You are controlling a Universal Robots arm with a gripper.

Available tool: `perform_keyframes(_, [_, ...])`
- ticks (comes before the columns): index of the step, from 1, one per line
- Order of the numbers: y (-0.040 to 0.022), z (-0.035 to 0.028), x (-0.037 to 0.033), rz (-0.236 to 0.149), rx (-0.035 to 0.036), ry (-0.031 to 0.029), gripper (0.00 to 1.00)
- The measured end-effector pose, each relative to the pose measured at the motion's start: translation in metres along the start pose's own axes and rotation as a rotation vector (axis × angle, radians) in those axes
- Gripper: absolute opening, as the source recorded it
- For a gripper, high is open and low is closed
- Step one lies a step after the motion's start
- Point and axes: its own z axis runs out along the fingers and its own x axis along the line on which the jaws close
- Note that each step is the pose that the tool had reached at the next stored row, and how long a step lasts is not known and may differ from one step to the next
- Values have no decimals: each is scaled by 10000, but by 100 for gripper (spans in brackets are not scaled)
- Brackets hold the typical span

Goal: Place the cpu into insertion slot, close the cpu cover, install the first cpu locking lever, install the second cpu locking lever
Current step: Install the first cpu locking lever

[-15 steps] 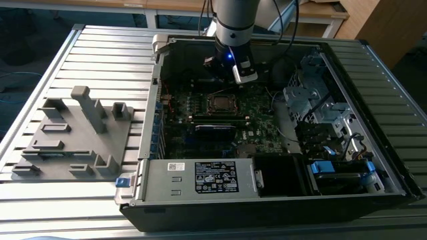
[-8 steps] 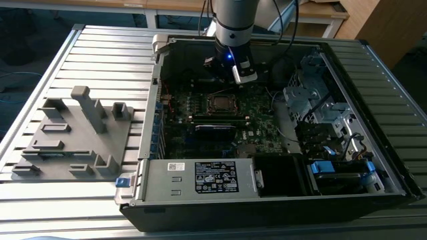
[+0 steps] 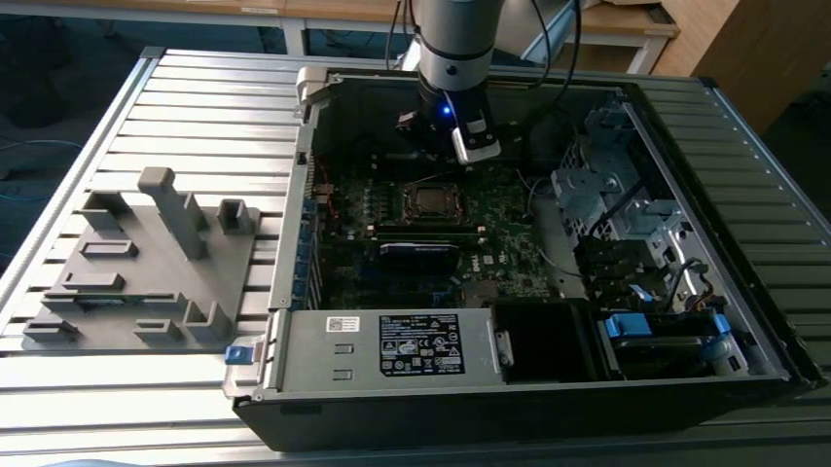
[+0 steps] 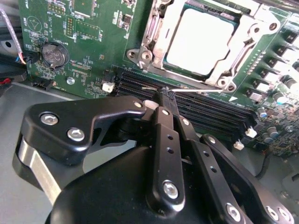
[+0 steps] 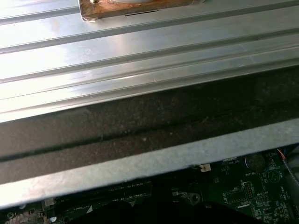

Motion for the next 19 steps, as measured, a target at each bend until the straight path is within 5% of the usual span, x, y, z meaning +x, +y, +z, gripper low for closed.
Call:
perform_keyframes(6, [-2, 6, 2, 184, 9, -38, 10])
perform_keyframes(12, [-10, 4, 39, 194, -282, -189, 10])
perform_keyframes(19, [-28, 1, 38, 181, -342, -264, 10])
